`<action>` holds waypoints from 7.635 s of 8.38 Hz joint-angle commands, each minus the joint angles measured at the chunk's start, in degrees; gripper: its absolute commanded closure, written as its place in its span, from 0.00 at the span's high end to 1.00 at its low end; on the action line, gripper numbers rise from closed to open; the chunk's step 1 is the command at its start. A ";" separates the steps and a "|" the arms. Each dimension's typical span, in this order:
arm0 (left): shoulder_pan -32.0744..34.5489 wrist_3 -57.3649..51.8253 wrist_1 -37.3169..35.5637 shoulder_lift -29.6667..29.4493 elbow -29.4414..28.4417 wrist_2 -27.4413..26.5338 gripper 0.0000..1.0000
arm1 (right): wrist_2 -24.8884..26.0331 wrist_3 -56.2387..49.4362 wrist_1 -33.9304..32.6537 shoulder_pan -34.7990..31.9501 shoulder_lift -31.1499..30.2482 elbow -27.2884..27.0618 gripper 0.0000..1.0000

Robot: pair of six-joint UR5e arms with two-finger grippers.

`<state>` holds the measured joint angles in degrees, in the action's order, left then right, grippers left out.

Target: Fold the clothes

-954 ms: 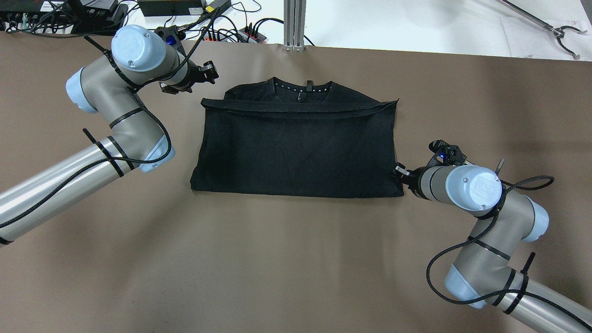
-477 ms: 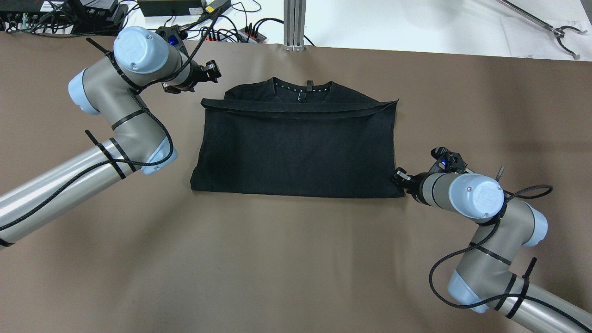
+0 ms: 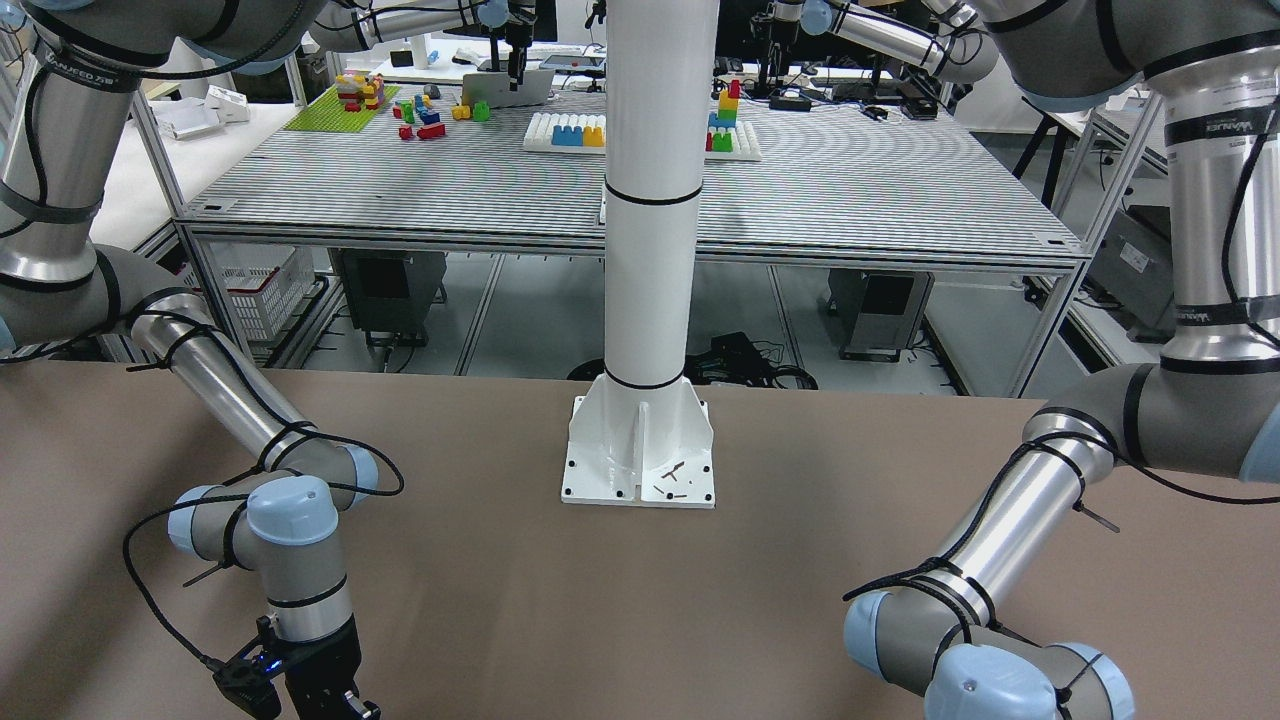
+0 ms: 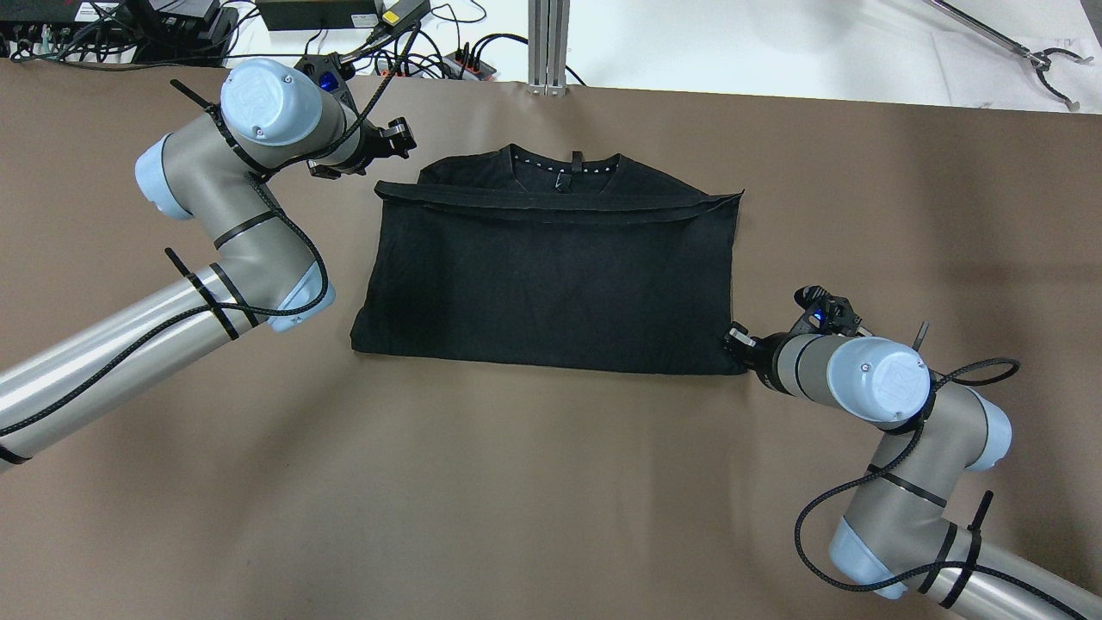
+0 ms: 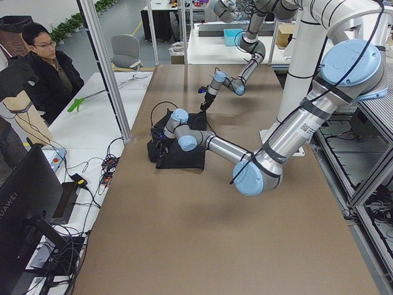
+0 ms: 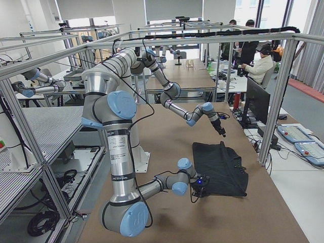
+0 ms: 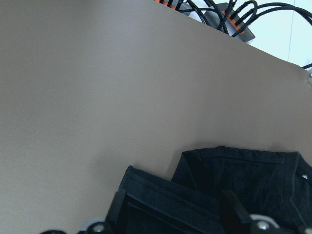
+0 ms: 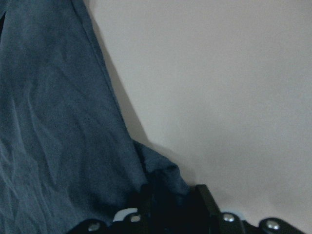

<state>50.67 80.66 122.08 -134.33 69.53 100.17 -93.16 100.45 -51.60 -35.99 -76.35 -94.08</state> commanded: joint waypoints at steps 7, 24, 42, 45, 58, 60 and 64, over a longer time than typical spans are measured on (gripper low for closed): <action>-1.97 2.13 -0.18 -0.58 -0.01 -1.56 0.72 | 7.55 7.74 -5.27 12.35 -10.31 -19.12 0.00; -2.85 3.80 -0.53 -0.85 0.08 -4.46 0.71 | 7.82 11.16 -4.04 4.35 -2.05 -6.21 0.00; -15.94 8.10 -0.27 18.48 20.82 -6.48 0.71 | 1.82 12.66 -5.09 31.15 -11.54 -30.20 0.95; -17.44 8.63 -0.62 18.49 22.04 -6.66 0.70 | 4.91 12.66 -5.18 31.42 -11.54 -30.03 0.95; -15.85 8.28 -0.36 20.08 21.79 -3.23 0.70 | 6.58 12.66 -5.18 31.59 -11.71 -29.24 0.95; -16.21 8.54 -0.09 19.81 21.00 -3.84 0.58 | 7.11 12.58 -5.18 31.33 -11.72 -29.15 0.95; -15.25 7.50 -0.53 19.63 21.35 -3.32 0.00 | 11.51 12.58 -5.18 31.86 -11.63 -28.18 0.95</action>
<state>34.56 88.86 121.89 -114.56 90.77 96.50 -82.63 113.03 -56.78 -4.22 -88.01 -122.48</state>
